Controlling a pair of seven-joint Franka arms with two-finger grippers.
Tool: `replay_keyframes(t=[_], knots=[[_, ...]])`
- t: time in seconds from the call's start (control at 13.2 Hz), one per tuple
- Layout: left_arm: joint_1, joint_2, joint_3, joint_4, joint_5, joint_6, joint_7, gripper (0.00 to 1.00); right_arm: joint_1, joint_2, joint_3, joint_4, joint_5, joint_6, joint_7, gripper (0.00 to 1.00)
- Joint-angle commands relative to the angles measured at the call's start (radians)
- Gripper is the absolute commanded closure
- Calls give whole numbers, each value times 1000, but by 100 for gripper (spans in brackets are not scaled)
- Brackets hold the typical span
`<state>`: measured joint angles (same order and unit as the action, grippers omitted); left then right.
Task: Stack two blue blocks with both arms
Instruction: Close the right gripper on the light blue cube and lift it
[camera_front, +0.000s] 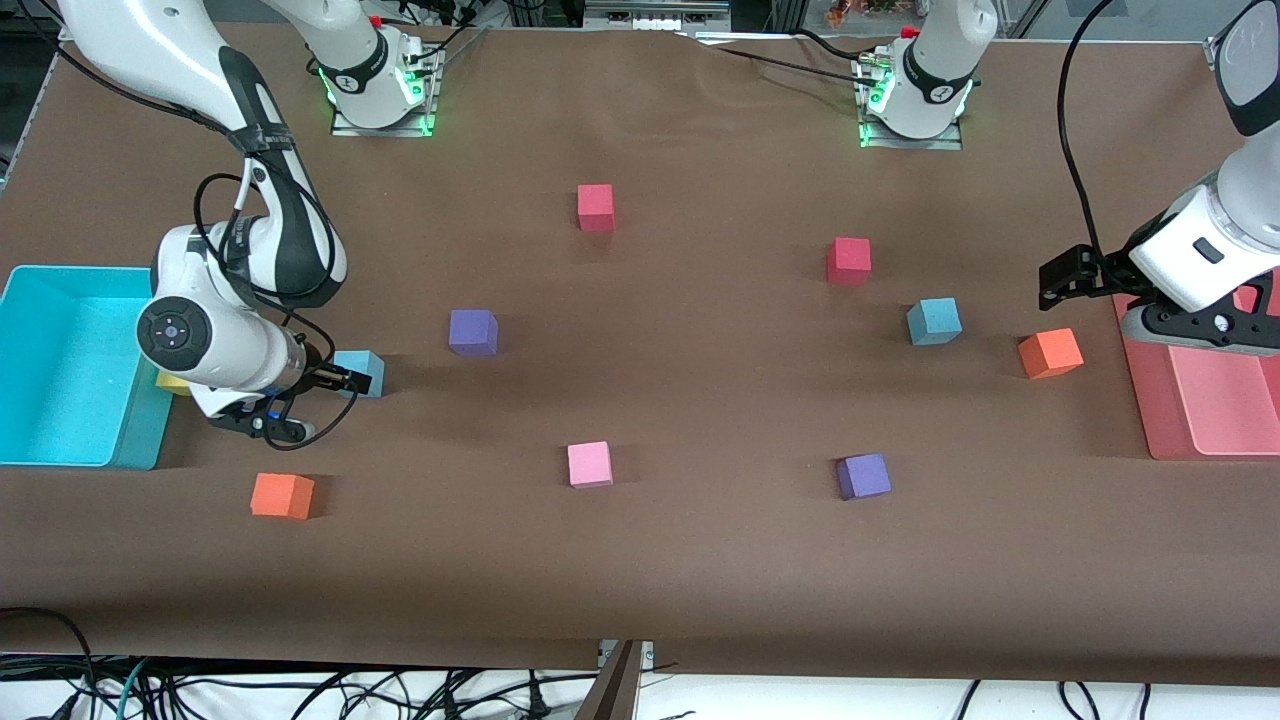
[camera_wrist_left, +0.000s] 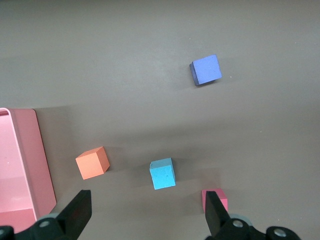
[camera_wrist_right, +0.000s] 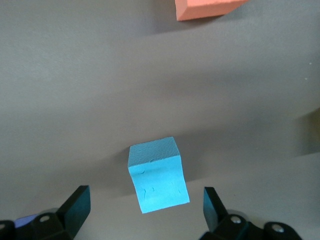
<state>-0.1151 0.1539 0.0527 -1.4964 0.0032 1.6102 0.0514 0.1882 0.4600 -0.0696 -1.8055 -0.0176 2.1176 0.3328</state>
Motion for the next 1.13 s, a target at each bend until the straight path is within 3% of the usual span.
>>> replay_keyframes(t=[0.0,1.06], knots=[[6,13,-5,28,21,-12,21,0,-1,-41,-1,-115,5,97,11,0],[5,13,-5,28,21,-12,21,0,-18,40,-2,-118,-1,140,-86,0]])
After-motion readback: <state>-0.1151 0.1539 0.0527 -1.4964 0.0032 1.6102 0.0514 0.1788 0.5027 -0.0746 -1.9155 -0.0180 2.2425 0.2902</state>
